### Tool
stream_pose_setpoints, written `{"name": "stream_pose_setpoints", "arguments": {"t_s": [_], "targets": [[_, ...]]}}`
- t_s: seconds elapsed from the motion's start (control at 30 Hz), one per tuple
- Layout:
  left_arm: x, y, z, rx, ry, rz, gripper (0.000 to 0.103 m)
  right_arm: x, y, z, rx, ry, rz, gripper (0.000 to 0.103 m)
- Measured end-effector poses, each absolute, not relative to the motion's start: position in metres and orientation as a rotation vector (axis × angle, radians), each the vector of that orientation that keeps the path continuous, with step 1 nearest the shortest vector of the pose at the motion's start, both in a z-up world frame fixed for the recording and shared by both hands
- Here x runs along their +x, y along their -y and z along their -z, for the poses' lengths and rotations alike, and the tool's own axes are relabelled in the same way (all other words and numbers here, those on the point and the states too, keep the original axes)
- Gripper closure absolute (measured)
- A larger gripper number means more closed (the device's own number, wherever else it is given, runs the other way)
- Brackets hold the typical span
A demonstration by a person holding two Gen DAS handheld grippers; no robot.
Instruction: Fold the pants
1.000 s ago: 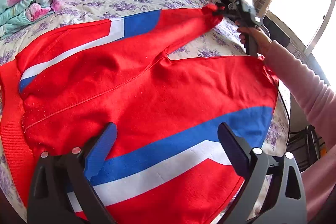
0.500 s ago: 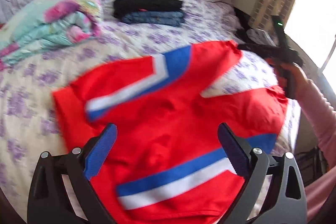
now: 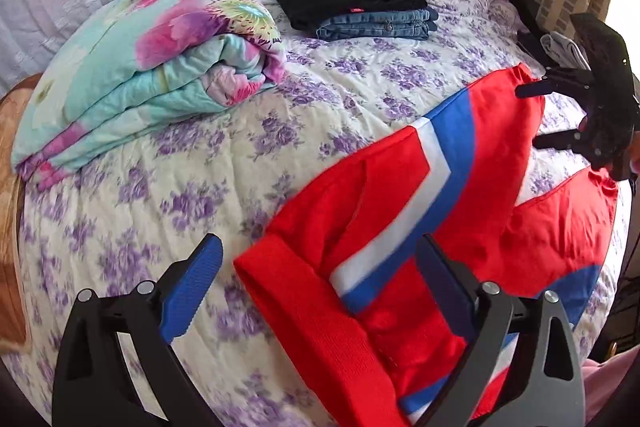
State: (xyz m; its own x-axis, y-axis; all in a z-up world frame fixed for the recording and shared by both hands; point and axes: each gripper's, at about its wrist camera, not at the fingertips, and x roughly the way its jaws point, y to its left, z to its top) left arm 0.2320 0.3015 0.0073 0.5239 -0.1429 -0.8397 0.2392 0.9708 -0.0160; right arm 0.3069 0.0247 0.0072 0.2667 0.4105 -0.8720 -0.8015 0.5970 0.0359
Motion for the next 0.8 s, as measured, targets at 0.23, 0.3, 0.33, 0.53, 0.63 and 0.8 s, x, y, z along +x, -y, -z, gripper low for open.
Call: {"name": "stream_pose_setpoints", "arguments": {"t_s": [0.23, 0.3, 0.33, 0.53, 0.63, 0.8], "targets": [[0.281, -0.300, 0.014, 0.152, -1.104, 0.391, 0.033, 0.341, -0.066, 0.002, -0.679, -1.024, -0.960, 0.013], [0.288, -0.298, 0.020, 0.185, -1.125, 0.437, 0.038, 0.348, -0.073, 0.005, -0.741, -1.014, -0.992, 0.017], [0.290, -0.296, 0.023, 0.201, -1.133, 0.458, 0.038, 0.353, -0.077, 0.008, -0.771, -1.019, -1.010, 0.018], [0.306, -0.296, 0.031, 0.290, -1.166, 0.545, 0.038, 0.381, -0.096, 0.039, -0.889, -1.108, -1.075, 0.033], [0.314, -0.301, 0.035, 0.279, -1.202, 0.600, 0.038, 0.390, -0.099, 0.055, -0.912, -1.151, -1.094, 0.035], [0.320, -0.296, 0.052, 0.316, -1.251, 0.626, 0.039, 0.391, -0.096, 0.061, -0.895, -1.173, -1.134, 0.054]]}}
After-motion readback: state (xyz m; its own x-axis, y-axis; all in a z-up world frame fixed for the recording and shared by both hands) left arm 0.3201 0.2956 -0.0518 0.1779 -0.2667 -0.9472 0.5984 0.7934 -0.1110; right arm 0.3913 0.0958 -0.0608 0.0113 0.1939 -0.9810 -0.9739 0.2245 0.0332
